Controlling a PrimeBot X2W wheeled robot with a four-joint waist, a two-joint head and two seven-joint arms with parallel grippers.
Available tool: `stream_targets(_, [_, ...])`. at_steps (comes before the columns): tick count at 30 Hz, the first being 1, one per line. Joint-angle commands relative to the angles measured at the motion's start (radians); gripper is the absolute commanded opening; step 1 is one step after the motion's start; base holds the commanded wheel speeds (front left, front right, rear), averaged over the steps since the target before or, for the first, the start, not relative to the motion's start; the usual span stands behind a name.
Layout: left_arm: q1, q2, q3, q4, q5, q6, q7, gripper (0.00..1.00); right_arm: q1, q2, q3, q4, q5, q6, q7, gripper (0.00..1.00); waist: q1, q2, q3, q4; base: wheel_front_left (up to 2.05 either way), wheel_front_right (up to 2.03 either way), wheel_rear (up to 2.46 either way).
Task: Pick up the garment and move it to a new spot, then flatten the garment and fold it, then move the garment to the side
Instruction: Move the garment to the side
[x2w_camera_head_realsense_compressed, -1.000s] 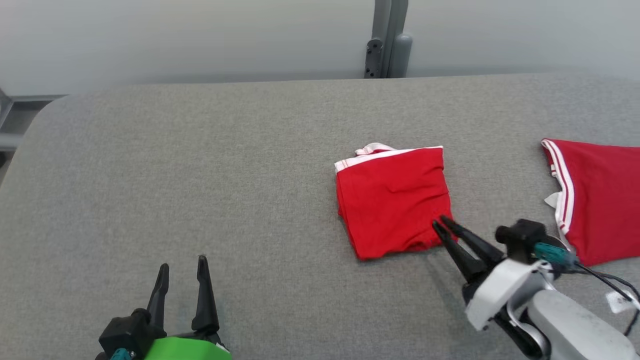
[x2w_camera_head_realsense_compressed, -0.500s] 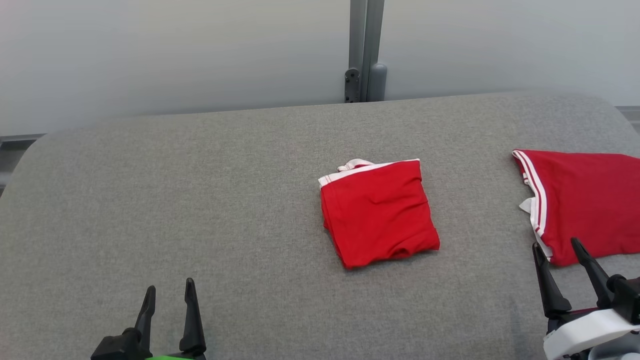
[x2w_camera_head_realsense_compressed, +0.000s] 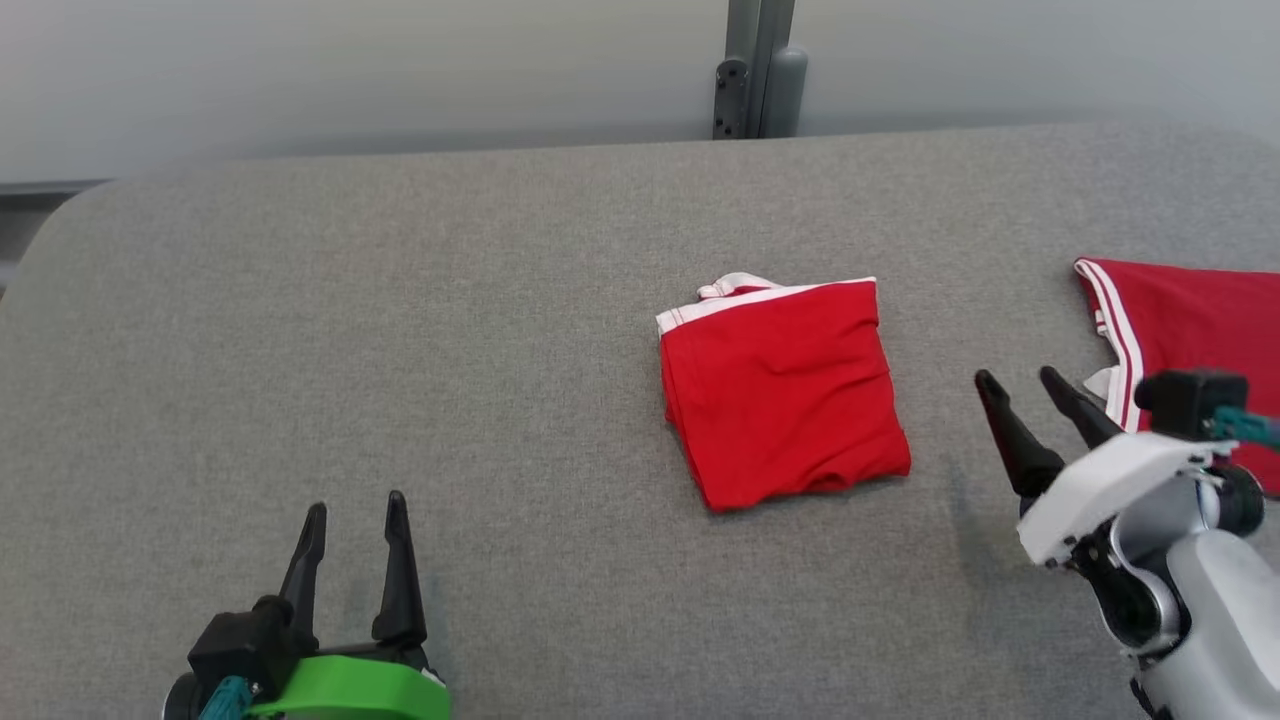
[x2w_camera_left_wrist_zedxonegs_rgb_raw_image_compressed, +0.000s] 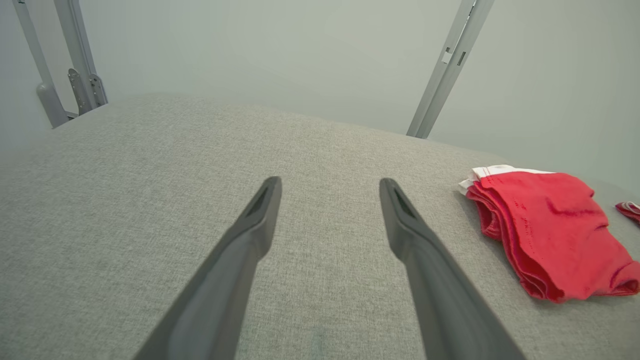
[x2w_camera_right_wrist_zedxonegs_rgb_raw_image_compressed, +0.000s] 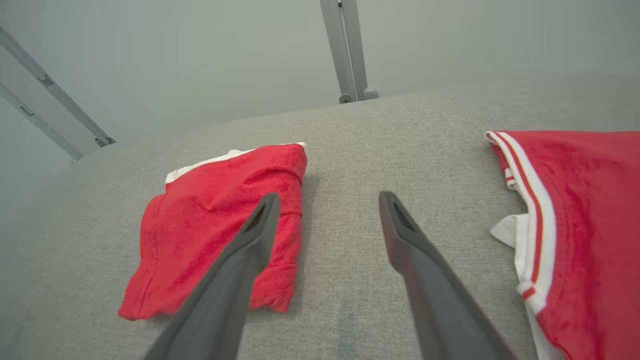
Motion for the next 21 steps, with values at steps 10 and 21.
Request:
stream_targets(10, [-0.081,0.002,-0.043,0.013,-0.020,0.002,-0.002,1.00,-0.224,0.011,0.090,0.237,0.017,0.000,0.213,1.00,0.0000,0.0000,0.126,0.123,0.00,0.00,0.00])
stream_targets(21, [-0.093,0.002,-0.046,-0.001,-0.024,0.016,-0.002,1.00,-0.329,0.056,0.159,0.353,0.094,0.000,0.146,0.00,0.0000,0.0000,0.162,0.119,0.00,0.00,0.00])
